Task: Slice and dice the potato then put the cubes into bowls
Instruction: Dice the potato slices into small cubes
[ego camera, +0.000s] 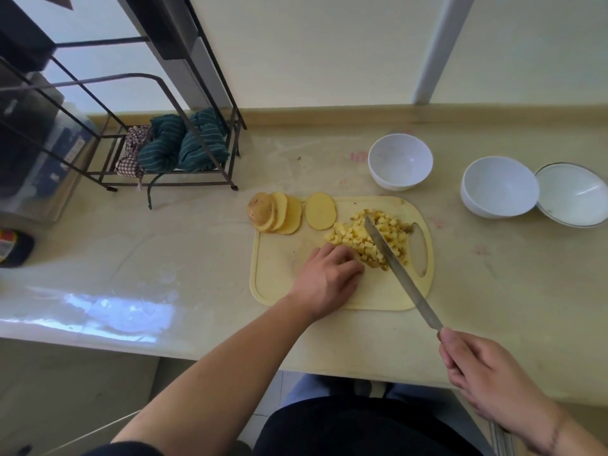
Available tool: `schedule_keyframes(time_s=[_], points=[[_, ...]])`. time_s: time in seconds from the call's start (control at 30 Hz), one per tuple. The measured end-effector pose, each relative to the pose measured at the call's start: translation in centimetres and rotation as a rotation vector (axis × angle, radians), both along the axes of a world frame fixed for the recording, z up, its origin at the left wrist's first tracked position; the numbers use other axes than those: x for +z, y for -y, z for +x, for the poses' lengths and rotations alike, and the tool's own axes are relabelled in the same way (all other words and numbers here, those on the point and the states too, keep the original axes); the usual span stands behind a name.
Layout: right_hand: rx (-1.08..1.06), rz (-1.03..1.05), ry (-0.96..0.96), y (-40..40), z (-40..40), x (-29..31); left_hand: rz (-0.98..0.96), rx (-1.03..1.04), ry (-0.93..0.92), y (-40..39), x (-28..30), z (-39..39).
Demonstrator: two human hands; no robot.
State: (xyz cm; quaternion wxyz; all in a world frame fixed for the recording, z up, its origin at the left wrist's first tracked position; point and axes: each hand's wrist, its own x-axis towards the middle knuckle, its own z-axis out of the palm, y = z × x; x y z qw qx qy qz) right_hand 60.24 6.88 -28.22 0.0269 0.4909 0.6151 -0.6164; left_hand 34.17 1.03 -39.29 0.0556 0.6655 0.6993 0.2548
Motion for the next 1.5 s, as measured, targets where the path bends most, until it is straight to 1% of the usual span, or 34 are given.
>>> schedule_keyframes(time_s=[0.13, 0.3, 0.43, 0.57, 0.67, 0.8, 0.87, 0.97, 1.07, 1.23, 1.37, 1.5], points=[[0.003, 0.01, 0.008, 0.0, 0.1, 0.0, 0.018, 0.064, 0.071, -0.1, -0.1, 0.1], [0.008, 0.034, 0.007, -0.1, 0.1, 0.1, 0.019, 0.181, 0.002, 0.4, 0.2, 0.7], [0.014, 0.039, 0.004, -0.1, -0.2, 0.1, -0.004, 0.235, 0.015, 0.4, 0.2, 0.7], [0.042, 0.056, 0.01, -0.1, -0.5, -0.2, -0.047, 0.231, 0.034, 0.5, 0.6, 0.8], [0.052, 0.004, 0.006, 0.0, -0.8, -0.1, -0.062, 0.192, 0.033, 0.8, 1.2, 0.4], [0.084, -0.051, -0.003, -0.2, -1.3, -0.3, -0.108, 0.068, -0.129, 3.5, 1.2, -1.9], [0.078, -0.114, -0.009, -0.3, -1.6, -0.5, -0.142, 0.037, -0.168, 4.6, 1.0, -3.0], [0.071, -0.217, 0.004, -0.3, -2.2, -0.6, -0.13, 0.009, -0.137, 4.7, 0.8, -3.6], [0.091, -0.257, 0.031, -0.4, -2.6, -0.9, -0.093, 0.014, -0.102, 4.4, 0.4, -3.5], [0.139, -0.228, 0.055, -1.3, -3.7, -1.0, -0.007, 0.173, -0.051, 5.0, -0.1, -1.9], [0.223, -0.211, 0.066, -2.5, -4.7, -0.9, -0.024, 0.407, -0.02, 5.1, -0.2, 0.5], [0.32, -0.199, 0.085, -3.5, -5.3, -1.0, -0.041, 0.537, 0.017, 4.5, -0.2, 3.0]])
